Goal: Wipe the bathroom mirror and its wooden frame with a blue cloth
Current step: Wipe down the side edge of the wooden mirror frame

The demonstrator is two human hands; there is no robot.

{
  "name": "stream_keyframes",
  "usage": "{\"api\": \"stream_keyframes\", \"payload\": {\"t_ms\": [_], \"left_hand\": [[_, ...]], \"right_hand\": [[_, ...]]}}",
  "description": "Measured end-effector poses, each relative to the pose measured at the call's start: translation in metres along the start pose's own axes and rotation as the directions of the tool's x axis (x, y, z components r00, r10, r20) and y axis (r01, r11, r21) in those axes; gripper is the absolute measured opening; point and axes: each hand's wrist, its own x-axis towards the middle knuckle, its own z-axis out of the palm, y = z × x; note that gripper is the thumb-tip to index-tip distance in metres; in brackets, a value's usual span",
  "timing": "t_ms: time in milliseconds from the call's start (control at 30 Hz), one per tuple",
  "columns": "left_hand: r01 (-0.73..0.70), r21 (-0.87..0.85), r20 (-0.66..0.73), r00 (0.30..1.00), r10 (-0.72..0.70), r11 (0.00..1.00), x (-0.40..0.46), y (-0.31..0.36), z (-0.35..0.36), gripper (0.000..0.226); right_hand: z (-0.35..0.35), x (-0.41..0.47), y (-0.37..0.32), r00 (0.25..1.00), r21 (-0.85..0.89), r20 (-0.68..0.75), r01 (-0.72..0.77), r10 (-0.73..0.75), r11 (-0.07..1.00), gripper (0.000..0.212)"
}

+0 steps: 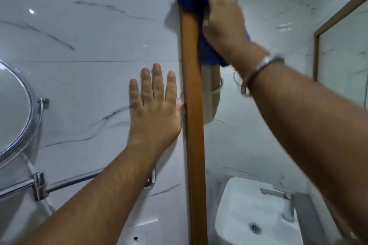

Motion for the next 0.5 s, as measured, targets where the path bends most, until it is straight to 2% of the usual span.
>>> {"api": "stream_keyframes", "payload": {"t_ms": [100,200,267,367,500], "left_hand": [[-0.002,0.01,0.01,1.0,0.001,1.0,0.003,0.001,-0.002,0.075],[0.012,-0.009,0.043,0.999,-0.011,1.0,0.003,0.002,-0.009,0.075],[0.028,-0.029,0.071,0.997,-0.026,0.999,0.001,0.003,-0.013,0.075],[0.093,-0.066,0.141,0.986,-0.083,0.993,-0.007,0.014,-0.019,0.076],[0.177,-0.259,0.163,0.977,-0.138,0.95,-0.032,0.046,-0.023,0.069]], "right_hand": [[0.002,0.019,0.0,0.998,-0.023,-0.051,-0.025,0.024,0.999,0.03],[0.008,-0.029,0.003,0.996,0.018,-0.09,-0.002,0.003,1.0,0.035],[0.011,-0.096,0.004,0.999,0.072,-0.04,0.022,-0.019,0.997,0.049],[0.012,-0.233,0.002,0.995,0.106,0.099,0.001,-0.011,0.994,0.059],[0.011,-0.433,-0.013,0.944,0.115,0.305,-0.171,0.129,0.979,0.065]]}}
